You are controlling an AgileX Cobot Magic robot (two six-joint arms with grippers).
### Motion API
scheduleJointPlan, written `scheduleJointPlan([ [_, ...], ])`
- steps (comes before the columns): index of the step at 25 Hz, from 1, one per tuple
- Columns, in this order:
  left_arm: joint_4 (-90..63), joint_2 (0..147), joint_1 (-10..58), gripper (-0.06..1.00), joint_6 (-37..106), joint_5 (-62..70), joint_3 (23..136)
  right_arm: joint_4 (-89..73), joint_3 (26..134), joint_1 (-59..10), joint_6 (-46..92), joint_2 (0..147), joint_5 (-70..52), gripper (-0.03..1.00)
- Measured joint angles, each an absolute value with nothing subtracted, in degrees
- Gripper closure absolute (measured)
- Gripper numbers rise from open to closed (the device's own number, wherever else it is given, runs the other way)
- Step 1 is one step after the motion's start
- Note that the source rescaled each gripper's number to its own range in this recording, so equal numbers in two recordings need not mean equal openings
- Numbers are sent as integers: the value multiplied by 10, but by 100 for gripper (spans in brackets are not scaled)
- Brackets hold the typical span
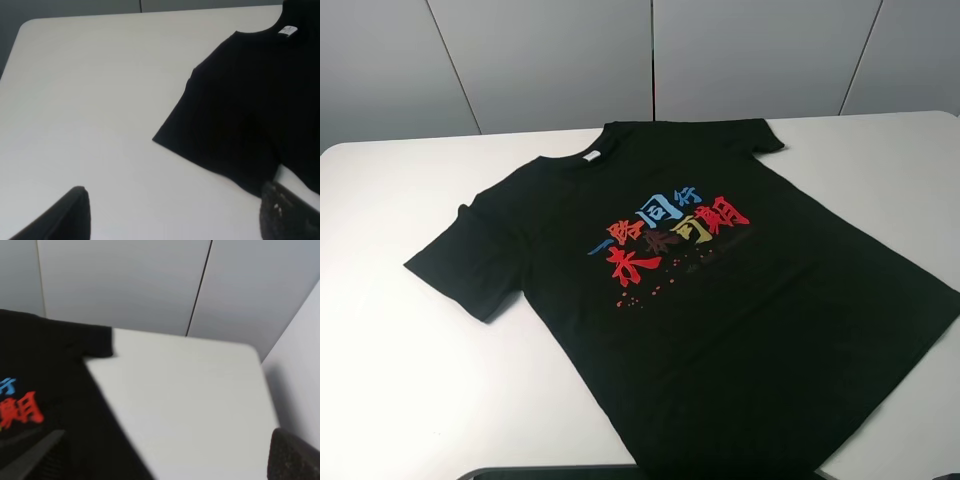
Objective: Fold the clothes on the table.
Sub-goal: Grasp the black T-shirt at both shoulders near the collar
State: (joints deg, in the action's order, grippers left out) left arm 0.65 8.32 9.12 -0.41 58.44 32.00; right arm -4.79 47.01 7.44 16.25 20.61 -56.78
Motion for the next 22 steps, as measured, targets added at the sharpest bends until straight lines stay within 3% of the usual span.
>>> scheduleJointPlan([
  [6, 0, 256, 91, 5, 43, 478, 390, -41, 708, 74, 287, 487, -579, 12],
  [12, -105, 438, 91, 5, 154, 432, 438, -66, 938, 74, 393, 750, -632, 12],
  [15, -192, 532, 91, 5, 247, 429, 457, -74, 1002, 73, 426, 846, -645, 12],
  [22, -307, 695, 101, 5, 401, 452, 513, -80, 1014, 13, 461, 1003, -693, 12],
])
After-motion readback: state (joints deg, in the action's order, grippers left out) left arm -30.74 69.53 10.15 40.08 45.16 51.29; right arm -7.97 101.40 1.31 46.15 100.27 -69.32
